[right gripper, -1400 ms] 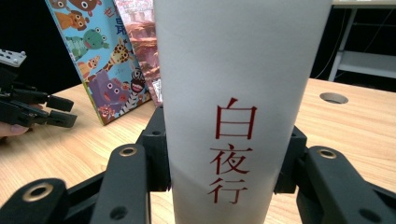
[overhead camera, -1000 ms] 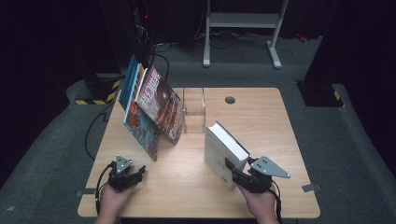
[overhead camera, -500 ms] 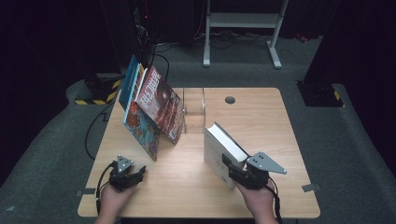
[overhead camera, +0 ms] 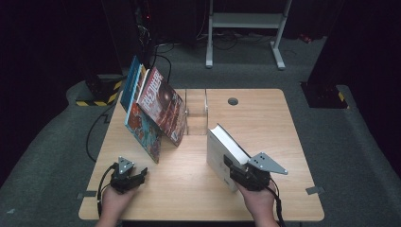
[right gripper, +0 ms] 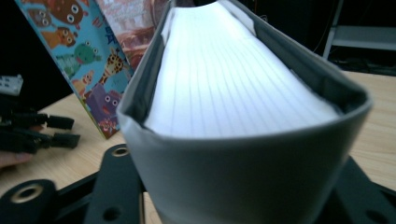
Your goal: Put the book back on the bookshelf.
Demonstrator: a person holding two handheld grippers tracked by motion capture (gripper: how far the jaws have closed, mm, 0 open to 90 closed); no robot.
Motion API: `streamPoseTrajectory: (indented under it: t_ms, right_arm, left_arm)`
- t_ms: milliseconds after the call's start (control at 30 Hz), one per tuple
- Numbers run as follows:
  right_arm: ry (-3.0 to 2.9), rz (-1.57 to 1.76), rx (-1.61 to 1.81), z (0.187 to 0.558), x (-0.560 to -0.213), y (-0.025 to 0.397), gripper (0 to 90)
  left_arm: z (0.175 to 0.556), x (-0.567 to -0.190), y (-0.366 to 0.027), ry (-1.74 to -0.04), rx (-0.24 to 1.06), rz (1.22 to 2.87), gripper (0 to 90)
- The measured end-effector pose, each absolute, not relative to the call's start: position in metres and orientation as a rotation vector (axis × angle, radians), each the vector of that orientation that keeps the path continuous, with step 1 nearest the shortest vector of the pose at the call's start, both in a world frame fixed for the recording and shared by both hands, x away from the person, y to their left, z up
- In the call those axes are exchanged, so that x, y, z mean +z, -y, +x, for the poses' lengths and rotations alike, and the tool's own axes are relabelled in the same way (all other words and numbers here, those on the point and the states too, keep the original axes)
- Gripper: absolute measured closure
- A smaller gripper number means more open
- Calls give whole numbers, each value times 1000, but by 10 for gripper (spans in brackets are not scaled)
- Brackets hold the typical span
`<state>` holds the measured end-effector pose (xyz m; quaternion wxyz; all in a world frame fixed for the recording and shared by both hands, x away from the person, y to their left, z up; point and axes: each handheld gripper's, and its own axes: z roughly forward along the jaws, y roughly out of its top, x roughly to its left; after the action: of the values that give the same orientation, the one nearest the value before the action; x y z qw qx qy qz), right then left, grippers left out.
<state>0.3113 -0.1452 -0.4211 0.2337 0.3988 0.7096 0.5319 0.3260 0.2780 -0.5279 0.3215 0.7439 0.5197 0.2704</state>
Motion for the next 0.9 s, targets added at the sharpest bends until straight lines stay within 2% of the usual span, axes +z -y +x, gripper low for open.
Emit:
streamPoseTrajectory:
  t_ms: [433, 900]
  right_arm:
    - [-1940, 1047, 1365, 310, -415, 133, 544]
    - [-1886, 1046, 1414, 328, -393, 120, 543]
  left_arm:
    - [326, -528, -278, -1378, 699, 1944, 374]
    - [326, -528, -278, -1377, 692, 1941, 379]
